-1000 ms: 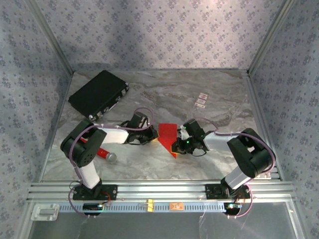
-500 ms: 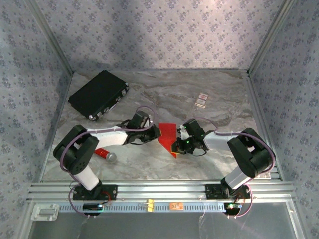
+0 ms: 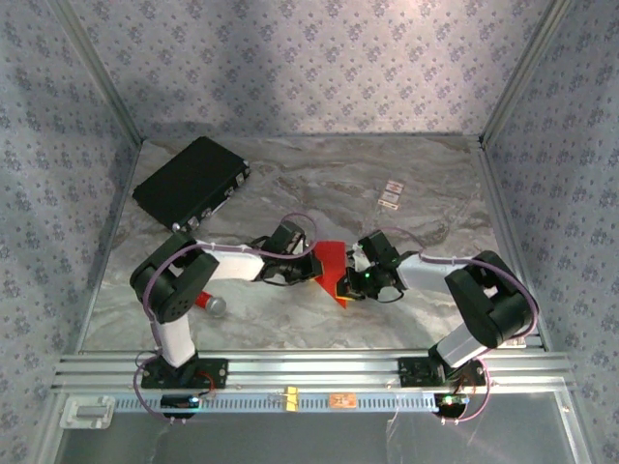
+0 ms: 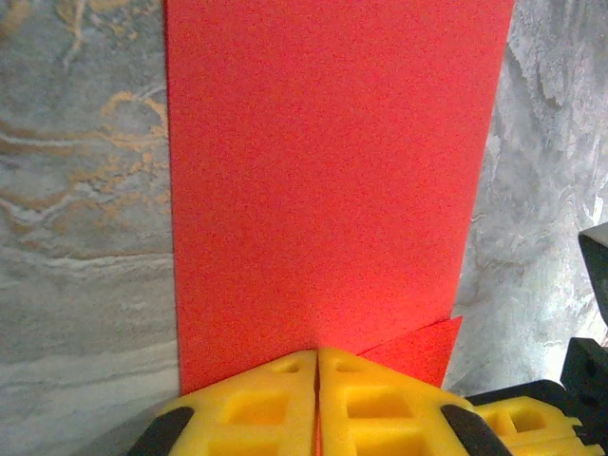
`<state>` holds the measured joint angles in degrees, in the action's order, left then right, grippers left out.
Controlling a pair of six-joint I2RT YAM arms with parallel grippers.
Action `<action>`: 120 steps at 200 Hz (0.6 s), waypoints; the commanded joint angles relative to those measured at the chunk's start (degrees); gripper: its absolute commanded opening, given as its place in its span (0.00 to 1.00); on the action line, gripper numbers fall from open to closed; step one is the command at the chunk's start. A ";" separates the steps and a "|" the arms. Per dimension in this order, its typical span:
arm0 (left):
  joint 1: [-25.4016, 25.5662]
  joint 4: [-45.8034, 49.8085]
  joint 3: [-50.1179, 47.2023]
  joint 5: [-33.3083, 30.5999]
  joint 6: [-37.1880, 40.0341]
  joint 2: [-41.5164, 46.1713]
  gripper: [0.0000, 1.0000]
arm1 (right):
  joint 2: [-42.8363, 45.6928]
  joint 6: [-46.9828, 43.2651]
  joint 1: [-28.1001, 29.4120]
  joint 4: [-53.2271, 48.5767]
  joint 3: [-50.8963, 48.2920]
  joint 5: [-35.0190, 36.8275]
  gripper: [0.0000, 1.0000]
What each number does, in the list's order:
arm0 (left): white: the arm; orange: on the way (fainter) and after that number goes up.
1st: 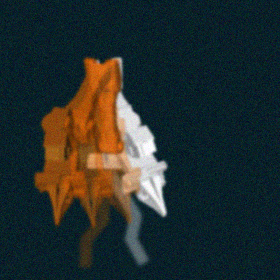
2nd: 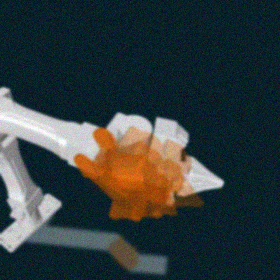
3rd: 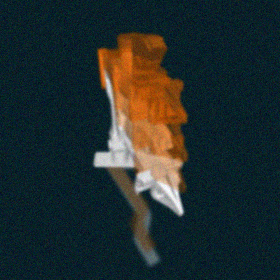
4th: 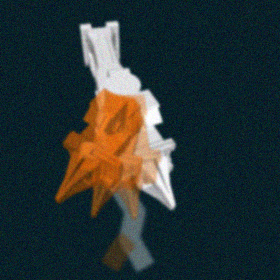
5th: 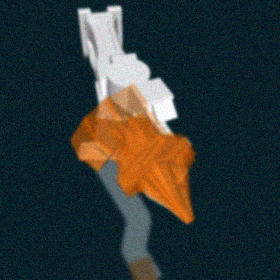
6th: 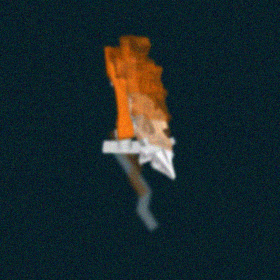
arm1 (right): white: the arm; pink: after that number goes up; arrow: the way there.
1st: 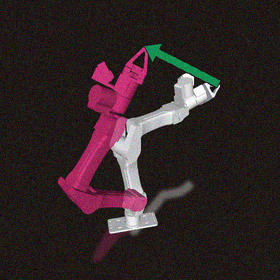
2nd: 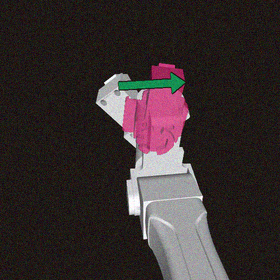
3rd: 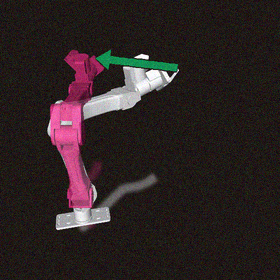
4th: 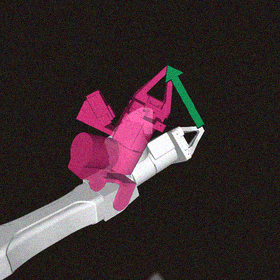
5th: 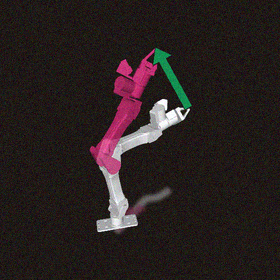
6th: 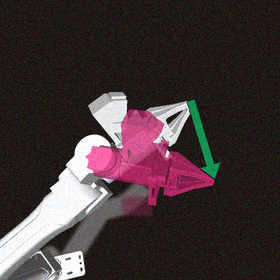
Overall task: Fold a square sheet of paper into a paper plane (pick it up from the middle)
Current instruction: Third fold the triangle at the center of the table.
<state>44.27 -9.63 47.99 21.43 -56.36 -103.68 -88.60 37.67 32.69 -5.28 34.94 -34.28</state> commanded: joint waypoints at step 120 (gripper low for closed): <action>0.28 5.03 -1.11 -3.33 0.73 -2.32 0.07 | 0.52 -1.19 1.01 -1.50 -3.99 -0.16 0.02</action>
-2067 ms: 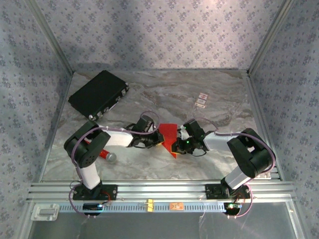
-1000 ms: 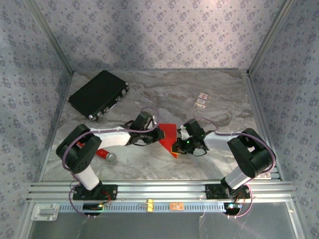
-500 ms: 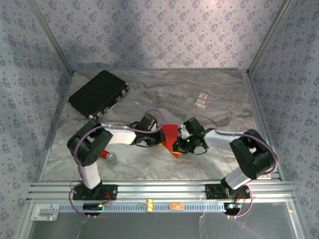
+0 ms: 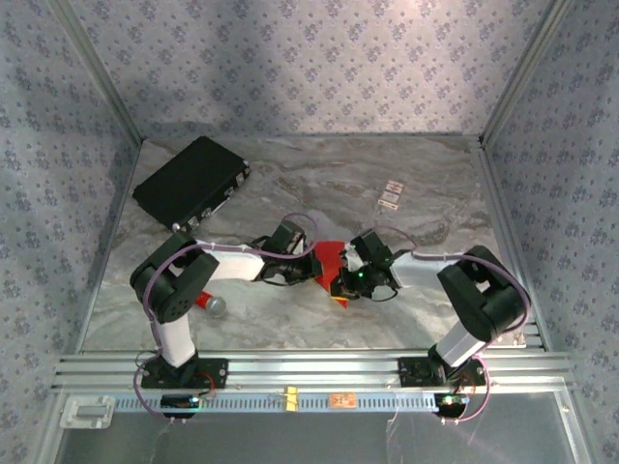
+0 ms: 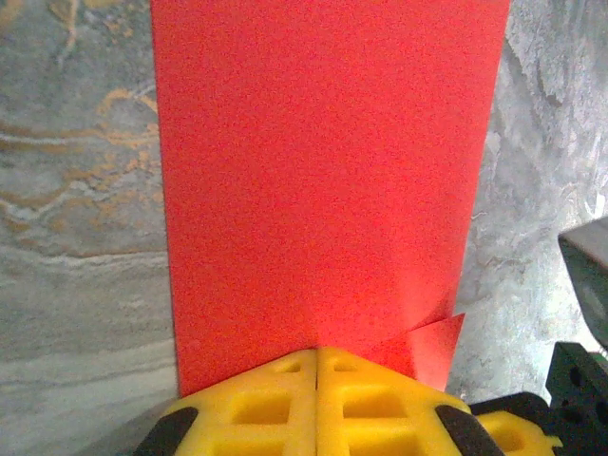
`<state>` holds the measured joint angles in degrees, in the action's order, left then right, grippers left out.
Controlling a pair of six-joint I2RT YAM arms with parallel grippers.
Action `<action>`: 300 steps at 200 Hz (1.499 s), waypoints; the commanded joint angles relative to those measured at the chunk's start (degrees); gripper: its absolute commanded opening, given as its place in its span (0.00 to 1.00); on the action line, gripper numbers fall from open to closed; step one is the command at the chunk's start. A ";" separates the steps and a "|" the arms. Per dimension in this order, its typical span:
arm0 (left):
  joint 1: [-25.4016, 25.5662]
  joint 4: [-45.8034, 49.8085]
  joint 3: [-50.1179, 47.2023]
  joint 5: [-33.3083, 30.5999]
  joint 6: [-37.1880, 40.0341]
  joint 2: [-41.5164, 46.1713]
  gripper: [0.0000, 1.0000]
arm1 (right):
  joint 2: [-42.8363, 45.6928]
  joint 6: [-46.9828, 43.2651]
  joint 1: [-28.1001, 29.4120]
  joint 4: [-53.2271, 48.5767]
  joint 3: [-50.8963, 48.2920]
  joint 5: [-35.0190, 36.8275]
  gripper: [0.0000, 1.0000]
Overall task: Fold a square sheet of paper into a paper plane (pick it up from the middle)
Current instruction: Third fold the triangle at the center of the table.
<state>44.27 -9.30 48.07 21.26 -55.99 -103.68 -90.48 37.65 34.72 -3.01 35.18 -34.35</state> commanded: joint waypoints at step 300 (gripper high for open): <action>3.45 0.03 -6.66 -12.45 -8.39 11.40 0.43 | 8.99 -6.36 -10.82 -4.41 -0.94 0.87 0.33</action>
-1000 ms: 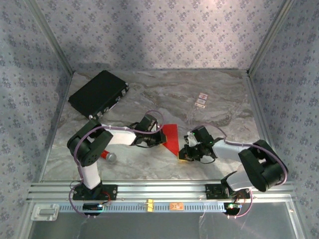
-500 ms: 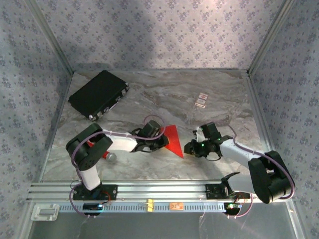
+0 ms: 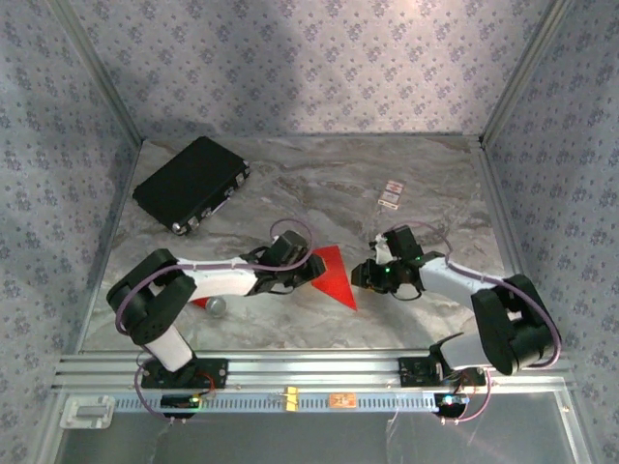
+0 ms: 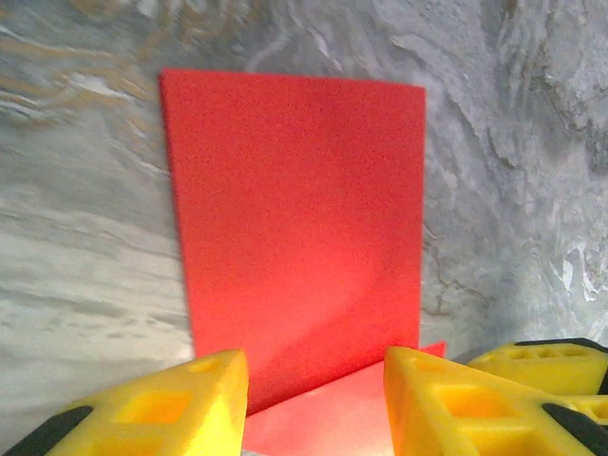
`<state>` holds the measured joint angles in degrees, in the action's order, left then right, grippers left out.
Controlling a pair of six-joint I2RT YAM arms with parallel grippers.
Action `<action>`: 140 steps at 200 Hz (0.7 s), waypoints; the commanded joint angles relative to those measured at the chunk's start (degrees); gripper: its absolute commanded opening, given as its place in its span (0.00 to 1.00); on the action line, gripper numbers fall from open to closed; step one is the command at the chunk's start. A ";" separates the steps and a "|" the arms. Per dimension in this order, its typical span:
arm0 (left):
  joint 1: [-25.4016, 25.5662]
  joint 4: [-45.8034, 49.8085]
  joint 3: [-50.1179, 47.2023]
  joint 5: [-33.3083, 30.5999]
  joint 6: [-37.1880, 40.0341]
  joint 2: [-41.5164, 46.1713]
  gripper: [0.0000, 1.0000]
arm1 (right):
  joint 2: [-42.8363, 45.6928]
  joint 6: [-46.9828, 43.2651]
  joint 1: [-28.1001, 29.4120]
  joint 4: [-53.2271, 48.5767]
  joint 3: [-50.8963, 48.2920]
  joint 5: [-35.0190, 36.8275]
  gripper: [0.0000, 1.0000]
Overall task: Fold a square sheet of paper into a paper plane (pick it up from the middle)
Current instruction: Third fold the triangle at the center of the table, then fourth fold the wing at the center of the table.
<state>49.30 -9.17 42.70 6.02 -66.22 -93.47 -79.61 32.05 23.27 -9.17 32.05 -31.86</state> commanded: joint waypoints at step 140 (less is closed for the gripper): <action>-4.01 -2.58 -1.65 8.26 1.91 -0.48 0.44 | -8.55 -2.13 0.82 4.25 5.03 -4.54 0.24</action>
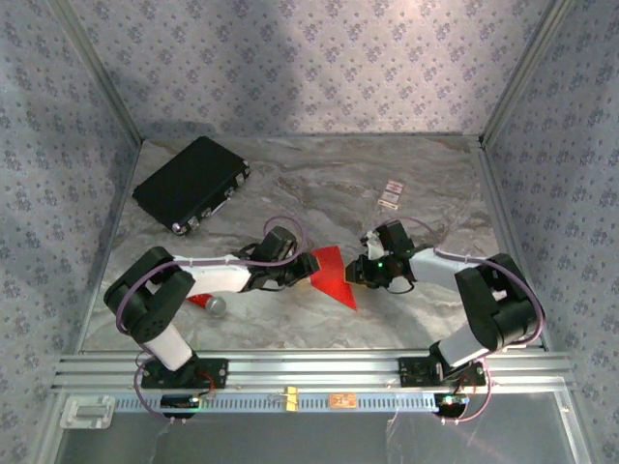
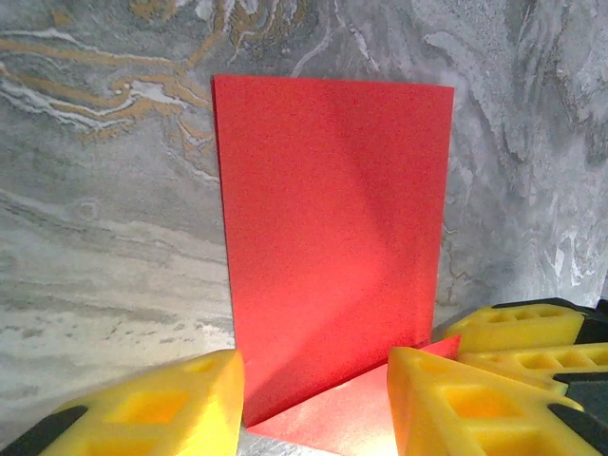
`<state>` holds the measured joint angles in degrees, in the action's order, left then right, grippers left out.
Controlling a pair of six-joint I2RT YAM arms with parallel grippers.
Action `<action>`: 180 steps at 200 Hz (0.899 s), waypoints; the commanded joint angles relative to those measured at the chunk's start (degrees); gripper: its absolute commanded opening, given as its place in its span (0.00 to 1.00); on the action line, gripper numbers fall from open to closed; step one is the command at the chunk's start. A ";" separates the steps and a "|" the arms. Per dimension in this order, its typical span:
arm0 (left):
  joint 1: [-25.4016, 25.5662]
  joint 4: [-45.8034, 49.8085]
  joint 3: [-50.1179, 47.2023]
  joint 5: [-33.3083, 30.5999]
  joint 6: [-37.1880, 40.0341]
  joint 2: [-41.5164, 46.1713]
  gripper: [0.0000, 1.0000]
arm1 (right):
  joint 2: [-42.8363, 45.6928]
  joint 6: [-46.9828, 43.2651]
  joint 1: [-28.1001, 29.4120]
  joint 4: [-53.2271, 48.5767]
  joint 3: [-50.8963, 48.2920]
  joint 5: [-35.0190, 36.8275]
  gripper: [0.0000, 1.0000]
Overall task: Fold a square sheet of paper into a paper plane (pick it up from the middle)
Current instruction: Fourth fold the wing at the center of the table.
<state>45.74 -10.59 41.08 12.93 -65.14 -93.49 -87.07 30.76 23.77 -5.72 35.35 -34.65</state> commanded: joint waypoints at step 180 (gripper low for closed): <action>-3.52 -5.40 -0.05 6.40 0.29 -1.54 0.57 | 2.35 -1.32 -3.95 4.17 -1.99 -7.00 0.06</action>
<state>43.05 -13.06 41.08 16.71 -64.60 -93.69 -86.06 29.95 20.78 -2.70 34.35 -39.31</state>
